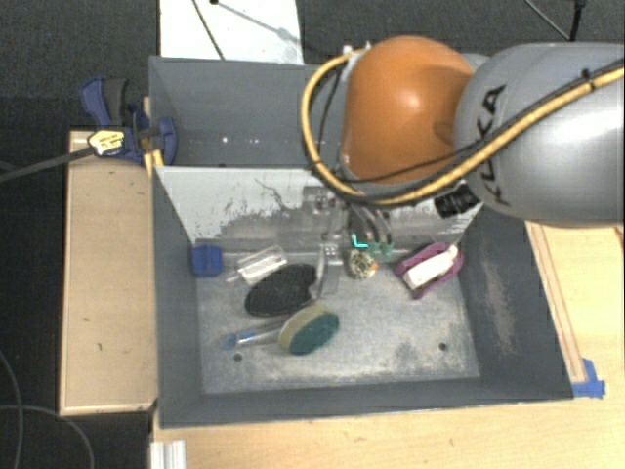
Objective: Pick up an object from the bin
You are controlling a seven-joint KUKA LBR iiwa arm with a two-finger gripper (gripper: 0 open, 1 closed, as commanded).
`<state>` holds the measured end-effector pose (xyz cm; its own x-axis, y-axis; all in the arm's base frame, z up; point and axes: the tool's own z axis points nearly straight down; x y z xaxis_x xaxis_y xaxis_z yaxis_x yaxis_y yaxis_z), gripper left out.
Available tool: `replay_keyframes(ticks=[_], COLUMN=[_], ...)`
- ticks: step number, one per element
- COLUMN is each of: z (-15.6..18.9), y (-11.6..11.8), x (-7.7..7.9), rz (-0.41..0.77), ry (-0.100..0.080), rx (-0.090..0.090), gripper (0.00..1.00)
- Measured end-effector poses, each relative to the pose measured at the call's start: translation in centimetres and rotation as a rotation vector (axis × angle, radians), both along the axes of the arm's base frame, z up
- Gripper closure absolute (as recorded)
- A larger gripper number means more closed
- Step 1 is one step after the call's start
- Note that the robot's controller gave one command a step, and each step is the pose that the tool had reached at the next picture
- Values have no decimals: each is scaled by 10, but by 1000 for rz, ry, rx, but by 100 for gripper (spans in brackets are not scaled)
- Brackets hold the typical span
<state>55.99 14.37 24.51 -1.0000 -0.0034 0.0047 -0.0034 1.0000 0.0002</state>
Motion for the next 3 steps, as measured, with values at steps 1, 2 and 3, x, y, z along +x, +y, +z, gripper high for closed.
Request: replay_keyframes(ticks=[1,2,3], z=[-143,-166,-166], y=[-17,-21,-20], x=[-12,-41,-43], rz=[226,74,72], ry=[-7,-33,-23], rx=[2,7,7], gripper=[0,0,100])
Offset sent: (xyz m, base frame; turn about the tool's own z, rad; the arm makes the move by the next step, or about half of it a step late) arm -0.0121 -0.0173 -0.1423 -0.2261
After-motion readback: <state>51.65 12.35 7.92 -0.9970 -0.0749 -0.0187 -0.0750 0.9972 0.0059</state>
